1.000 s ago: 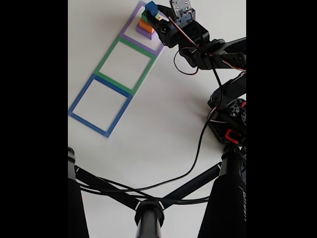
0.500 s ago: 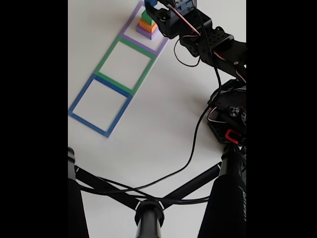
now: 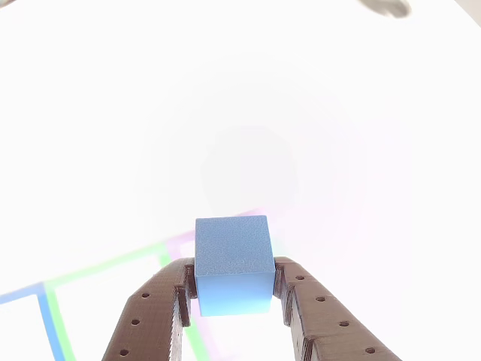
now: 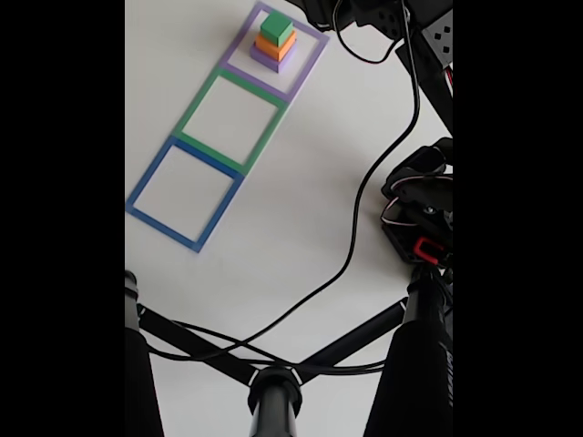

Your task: Tower of hanoi

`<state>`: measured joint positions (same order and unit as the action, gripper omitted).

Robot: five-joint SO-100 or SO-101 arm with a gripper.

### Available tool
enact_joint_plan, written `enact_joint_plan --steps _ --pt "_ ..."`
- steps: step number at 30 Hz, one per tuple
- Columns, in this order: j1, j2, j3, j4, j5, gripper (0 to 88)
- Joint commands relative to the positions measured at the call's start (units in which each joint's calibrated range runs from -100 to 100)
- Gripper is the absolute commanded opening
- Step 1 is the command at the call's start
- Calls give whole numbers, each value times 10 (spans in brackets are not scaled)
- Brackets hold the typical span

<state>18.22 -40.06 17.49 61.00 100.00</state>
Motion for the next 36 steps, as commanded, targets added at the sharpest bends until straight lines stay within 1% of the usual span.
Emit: enact_joint_plan --steps 1,6,9,15,19,22,24,27,31,36 --pt "-23 -26 -156 146 0 51" --pt "-50 -27 -261 265 0 50" --pt "-70 -28 -295 311 0 50" --pt "-116 -43 -294 345 0 50" --pt "-132 -58 -234 337 0 50" --pt "-138 -96 -118 273 0 50" --pt "-139 -125 -19 204 0 50" --pt "-140 -159 135 75 0 50" --pt "-141 -169 293 -86 0 50" --pt "-143 -155 479 -333 0 52"
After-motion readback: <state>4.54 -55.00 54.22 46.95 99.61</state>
